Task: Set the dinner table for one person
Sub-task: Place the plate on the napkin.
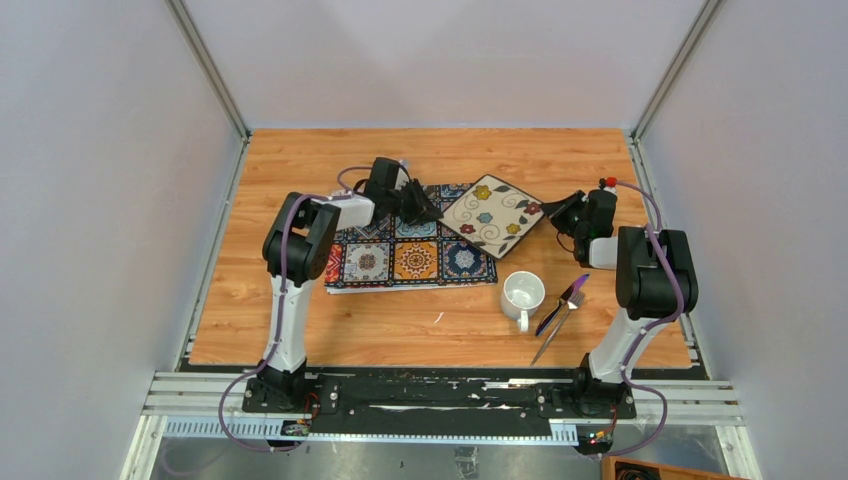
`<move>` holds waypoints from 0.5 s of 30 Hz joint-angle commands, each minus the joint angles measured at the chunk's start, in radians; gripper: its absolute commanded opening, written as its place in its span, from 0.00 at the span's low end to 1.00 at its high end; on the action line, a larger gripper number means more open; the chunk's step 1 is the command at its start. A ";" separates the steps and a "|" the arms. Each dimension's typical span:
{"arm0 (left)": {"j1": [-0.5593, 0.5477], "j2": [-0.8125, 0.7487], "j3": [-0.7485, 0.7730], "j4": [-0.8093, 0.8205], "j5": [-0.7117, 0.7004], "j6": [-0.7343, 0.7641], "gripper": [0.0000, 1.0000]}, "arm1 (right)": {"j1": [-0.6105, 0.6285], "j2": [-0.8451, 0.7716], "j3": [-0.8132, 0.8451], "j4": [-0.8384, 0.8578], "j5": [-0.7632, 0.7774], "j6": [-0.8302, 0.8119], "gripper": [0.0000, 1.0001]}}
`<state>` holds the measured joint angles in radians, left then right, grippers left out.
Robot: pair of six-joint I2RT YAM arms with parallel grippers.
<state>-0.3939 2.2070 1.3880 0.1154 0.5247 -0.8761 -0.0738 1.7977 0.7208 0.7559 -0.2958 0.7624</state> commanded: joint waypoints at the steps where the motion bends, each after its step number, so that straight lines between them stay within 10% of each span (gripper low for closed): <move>1: -0.046 0.052 -0.046 0.066 0.087 -0.079 0.35 | 0.055 0.040 -0.032 -0.152 -0.020 -0.095 0.00; 15: -0.045 0.089 -0.181 0.390 0.123 -0.306 0.39 | 0.056 0.045 -0.029 -0.148 -0.026 -0.097 0.00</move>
<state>-0.3798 2.2230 1.2579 0.4263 0.5842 -1.0950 -0.0738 1.7981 0.7208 0.7547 -0.2955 0.7593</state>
